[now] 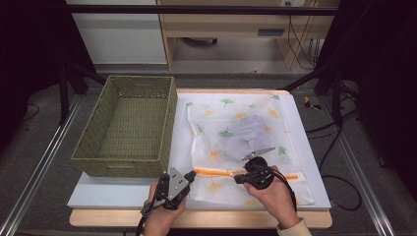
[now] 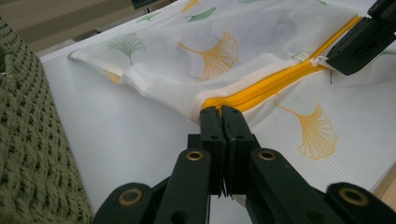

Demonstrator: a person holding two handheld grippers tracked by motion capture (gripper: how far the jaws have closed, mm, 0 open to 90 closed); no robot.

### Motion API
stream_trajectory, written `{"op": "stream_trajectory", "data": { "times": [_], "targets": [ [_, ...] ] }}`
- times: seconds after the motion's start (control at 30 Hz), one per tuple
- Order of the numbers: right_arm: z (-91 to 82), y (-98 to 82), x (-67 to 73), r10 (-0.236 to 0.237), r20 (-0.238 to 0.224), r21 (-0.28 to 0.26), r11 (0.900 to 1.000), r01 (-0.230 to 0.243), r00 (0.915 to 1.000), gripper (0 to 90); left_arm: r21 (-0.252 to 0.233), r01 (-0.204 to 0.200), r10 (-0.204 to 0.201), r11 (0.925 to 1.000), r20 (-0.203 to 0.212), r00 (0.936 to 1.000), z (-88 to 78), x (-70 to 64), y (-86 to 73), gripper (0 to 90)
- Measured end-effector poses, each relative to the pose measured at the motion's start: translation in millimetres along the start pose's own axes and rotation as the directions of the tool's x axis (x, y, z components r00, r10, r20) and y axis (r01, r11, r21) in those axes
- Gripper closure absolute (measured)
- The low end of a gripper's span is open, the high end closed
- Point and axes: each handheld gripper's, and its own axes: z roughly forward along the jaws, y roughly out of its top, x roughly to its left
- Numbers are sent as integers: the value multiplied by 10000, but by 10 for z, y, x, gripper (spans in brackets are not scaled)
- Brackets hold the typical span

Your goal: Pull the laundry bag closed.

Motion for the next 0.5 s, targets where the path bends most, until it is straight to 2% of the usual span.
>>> {"op": "stream_trajectory", "data": {
  "times": [0.2,0.5],
  "targets": [
    [2,-31,-80,124,-84,61,9999,-124,9999,900,-35,17,-17,10000,40,10000,12,5,8,882],
    [-29,-48,-84,123,117,141,9998,-125,9999,900,-30,-24,24,10000,-52,10000,-13,9,6,882]
  ]
}}
